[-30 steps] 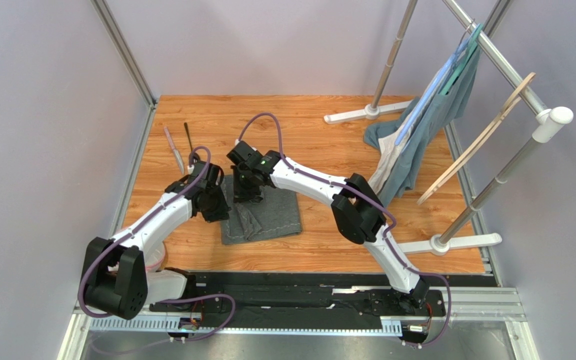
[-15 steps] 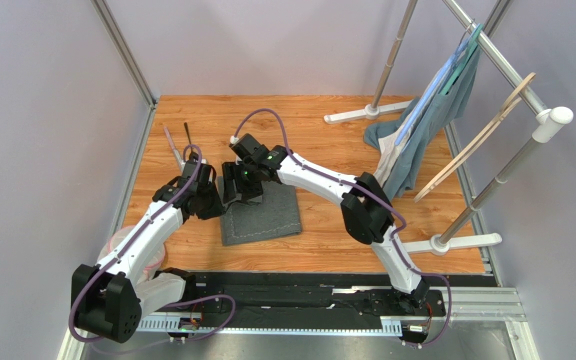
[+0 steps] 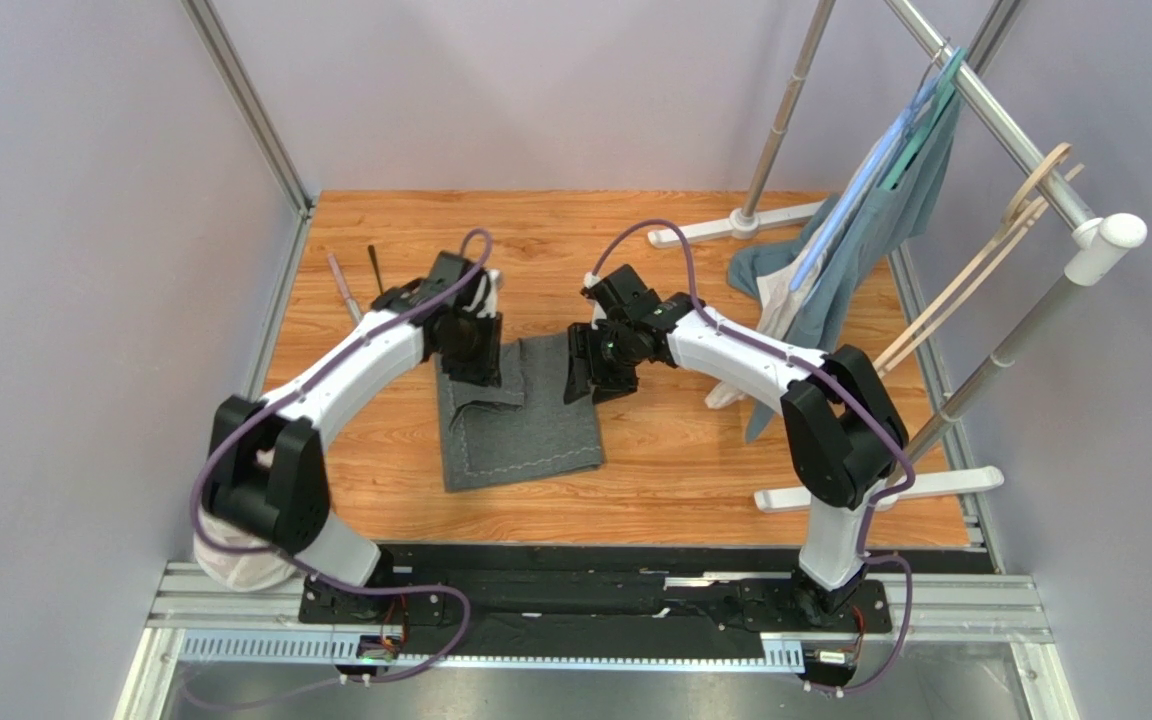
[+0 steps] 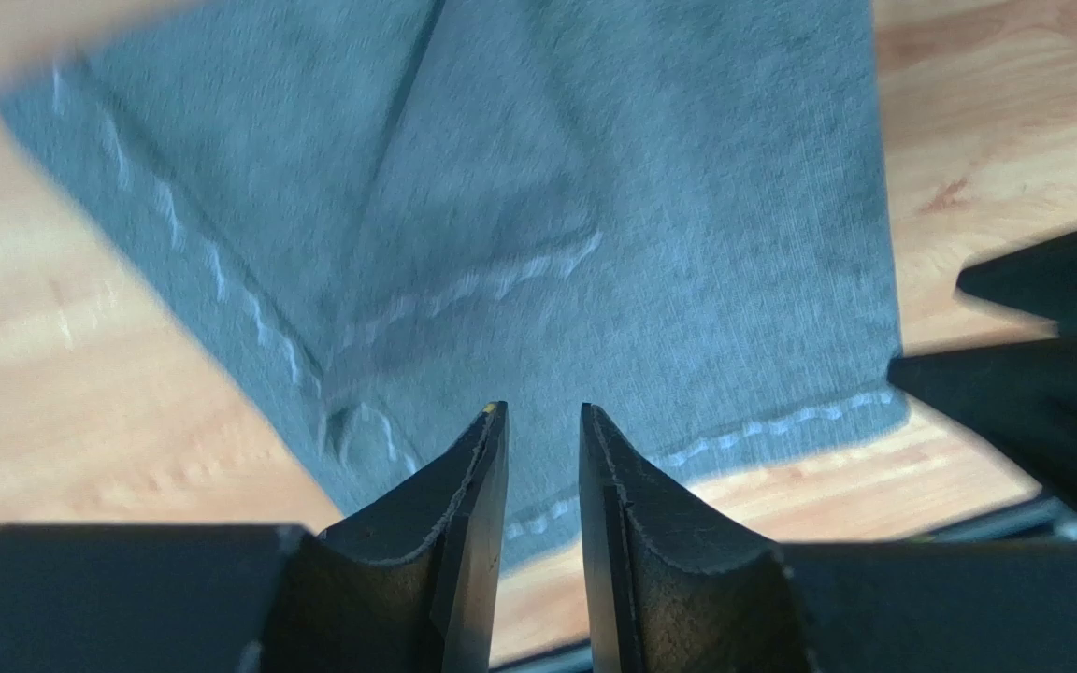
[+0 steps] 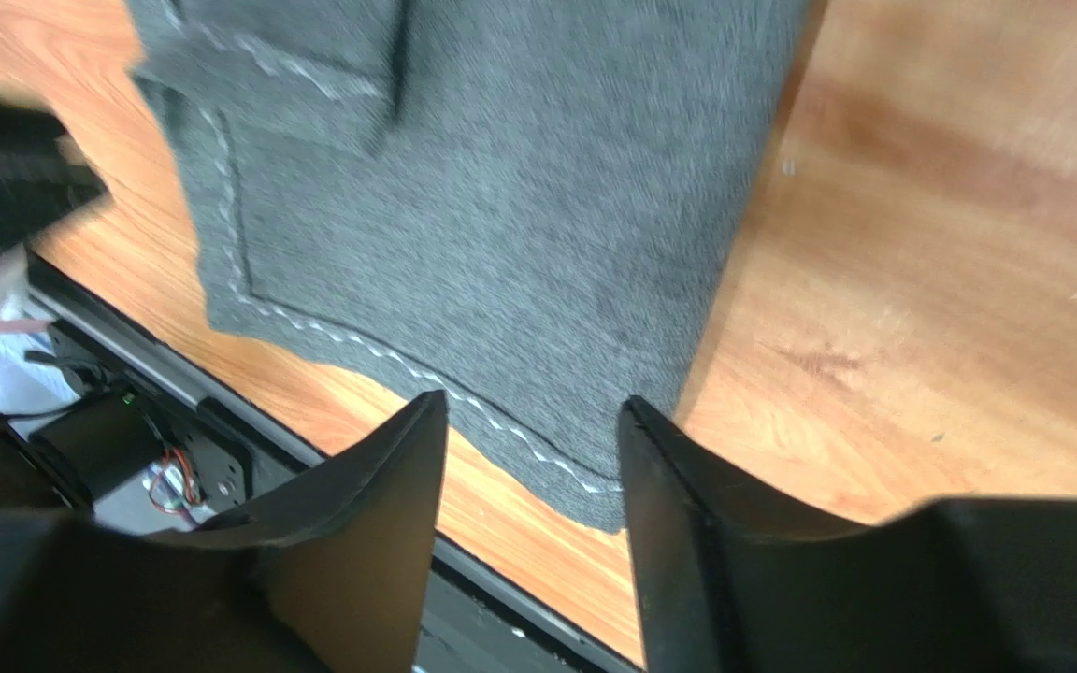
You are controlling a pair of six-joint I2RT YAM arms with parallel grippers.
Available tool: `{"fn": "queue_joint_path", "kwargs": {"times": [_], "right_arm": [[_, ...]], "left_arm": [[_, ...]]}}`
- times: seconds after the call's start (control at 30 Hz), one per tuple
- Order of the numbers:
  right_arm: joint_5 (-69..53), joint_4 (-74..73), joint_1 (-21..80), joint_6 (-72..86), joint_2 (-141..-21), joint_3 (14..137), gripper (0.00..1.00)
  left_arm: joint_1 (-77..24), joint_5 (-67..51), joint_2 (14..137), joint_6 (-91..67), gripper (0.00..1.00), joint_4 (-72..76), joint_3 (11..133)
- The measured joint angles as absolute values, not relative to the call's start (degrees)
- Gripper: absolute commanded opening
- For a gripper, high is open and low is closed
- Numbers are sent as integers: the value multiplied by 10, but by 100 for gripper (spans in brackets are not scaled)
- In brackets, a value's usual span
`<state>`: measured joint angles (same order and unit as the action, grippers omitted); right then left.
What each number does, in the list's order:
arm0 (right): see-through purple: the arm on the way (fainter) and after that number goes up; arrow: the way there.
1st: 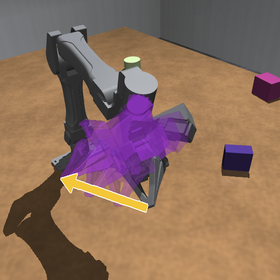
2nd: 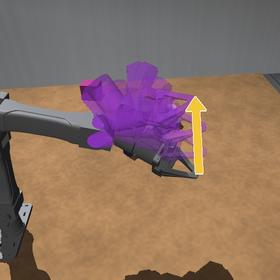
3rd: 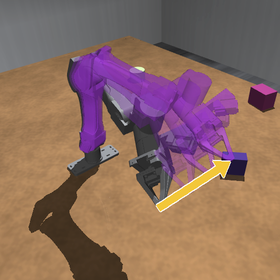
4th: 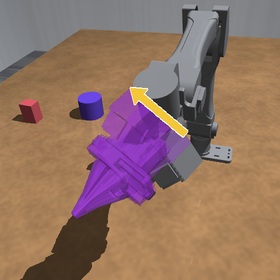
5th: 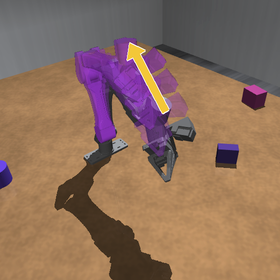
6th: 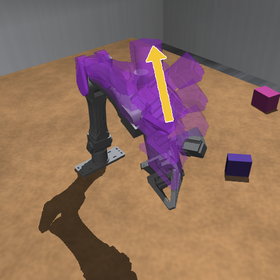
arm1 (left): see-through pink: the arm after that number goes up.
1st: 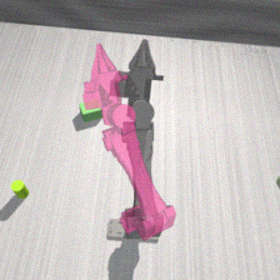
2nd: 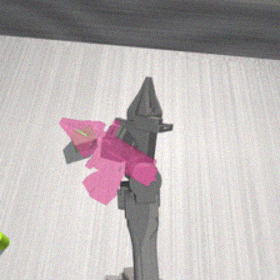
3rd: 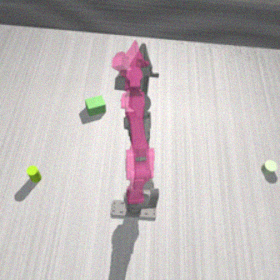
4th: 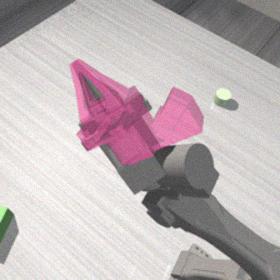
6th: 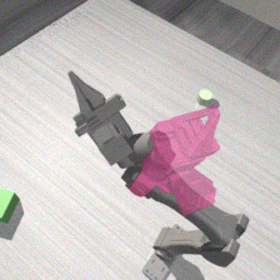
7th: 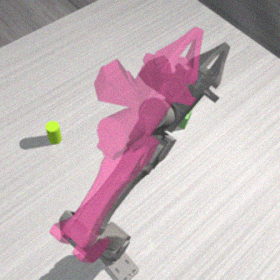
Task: Fold the napkin into a case and place the utensils inside
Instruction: Smooth out the square-folded napkin at the center of the board.
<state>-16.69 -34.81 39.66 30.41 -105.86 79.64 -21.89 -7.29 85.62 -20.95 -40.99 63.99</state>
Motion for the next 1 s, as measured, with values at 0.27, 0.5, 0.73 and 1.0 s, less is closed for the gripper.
{"fn": "queue_joint_path", "kwargs": {"times": [0.27,0.5,0.73,1.0], "right_arm": [[-203,-313,392,304,-1054,745,41],[-211,-290,369,303,-990,695,42],[-217,-270,352,303,-940,640,43],[-223,-260,342,304,-925,608,43]], "left_arm": [[-323,-12,1028,-115,40,-469,786],[-345,60,1093,-140,47,-490,830],[-364,106,1116,-169,42,-490,834],[-367,140,1136,-182,38,-500,836]]}}
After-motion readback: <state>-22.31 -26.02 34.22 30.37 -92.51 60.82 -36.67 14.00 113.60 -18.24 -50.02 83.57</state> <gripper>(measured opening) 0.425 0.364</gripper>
